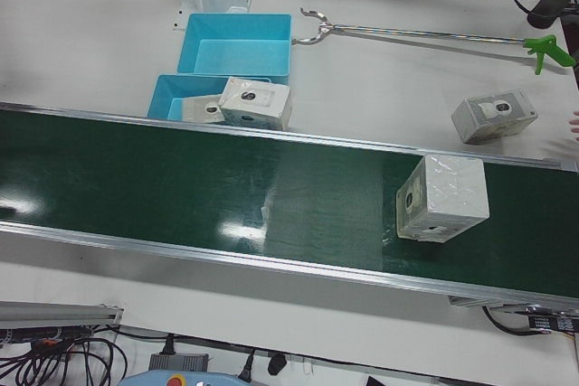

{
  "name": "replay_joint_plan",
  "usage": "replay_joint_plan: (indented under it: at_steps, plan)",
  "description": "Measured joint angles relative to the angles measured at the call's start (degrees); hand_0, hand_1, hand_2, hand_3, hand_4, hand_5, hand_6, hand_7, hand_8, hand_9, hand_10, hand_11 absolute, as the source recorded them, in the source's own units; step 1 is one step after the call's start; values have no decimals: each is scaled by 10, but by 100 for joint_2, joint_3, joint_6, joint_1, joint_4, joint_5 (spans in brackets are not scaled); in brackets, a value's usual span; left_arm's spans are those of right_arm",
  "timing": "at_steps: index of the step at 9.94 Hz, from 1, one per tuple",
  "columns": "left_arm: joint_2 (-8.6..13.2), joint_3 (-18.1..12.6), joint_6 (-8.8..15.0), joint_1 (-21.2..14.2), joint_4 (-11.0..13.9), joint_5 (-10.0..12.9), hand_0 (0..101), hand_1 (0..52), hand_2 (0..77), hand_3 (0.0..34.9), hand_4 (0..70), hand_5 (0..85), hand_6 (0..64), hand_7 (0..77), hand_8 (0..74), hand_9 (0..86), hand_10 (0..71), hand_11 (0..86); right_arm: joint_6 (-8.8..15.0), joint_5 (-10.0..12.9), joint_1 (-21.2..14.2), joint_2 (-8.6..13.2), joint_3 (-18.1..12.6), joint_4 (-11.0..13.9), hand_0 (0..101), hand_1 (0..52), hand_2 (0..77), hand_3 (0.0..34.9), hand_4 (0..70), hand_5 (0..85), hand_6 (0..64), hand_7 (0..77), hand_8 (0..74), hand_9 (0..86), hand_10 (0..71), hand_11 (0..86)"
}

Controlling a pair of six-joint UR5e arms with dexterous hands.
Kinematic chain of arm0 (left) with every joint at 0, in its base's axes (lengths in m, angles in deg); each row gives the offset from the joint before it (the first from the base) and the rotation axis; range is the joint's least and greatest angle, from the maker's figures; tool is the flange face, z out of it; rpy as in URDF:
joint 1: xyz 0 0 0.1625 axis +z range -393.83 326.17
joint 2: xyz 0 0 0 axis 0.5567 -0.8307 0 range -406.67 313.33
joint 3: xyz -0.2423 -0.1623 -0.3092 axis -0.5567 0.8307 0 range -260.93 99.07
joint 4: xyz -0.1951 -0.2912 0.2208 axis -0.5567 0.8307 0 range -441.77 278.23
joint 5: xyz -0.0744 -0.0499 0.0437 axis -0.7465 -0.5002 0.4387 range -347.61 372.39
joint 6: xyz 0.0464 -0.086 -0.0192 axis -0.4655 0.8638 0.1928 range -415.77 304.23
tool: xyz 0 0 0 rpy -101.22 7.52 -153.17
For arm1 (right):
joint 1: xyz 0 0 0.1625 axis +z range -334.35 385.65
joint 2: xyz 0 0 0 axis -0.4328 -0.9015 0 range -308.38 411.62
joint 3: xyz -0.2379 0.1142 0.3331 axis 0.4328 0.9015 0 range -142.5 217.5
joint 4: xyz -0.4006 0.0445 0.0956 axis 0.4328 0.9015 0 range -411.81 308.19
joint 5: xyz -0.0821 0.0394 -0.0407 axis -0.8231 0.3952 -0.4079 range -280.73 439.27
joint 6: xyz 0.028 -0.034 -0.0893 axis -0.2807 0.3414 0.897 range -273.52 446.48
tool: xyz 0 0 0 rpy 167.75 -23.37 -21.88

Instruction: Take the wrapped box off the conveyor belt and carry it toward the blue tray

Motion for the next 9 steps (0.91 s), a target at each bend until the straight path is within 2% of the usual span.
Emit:
replay_joint_plan:
  at_steps: [6, 9]
  plan:
    - [0, 0, 0, 0, 0, 0, 0, 0, 5, 0, 0, 11, 0, 0, 0, 0, 0, 0, -6, 0, 19, 61, 150, 2, 488, 169, 185, 112, 120, 311, 55, 245, 11, 60, 0, 16]
    - [0, 0, 0, 0, 0, 0, 0, 0, 11, 0, 0, 11, 0, 5, 0, 0, 5, 0, -26, 0, 22, 48, 134, -2, 490, 164, 175, 127, 120, 311, 55, 245, 0, 71, 0, 16]
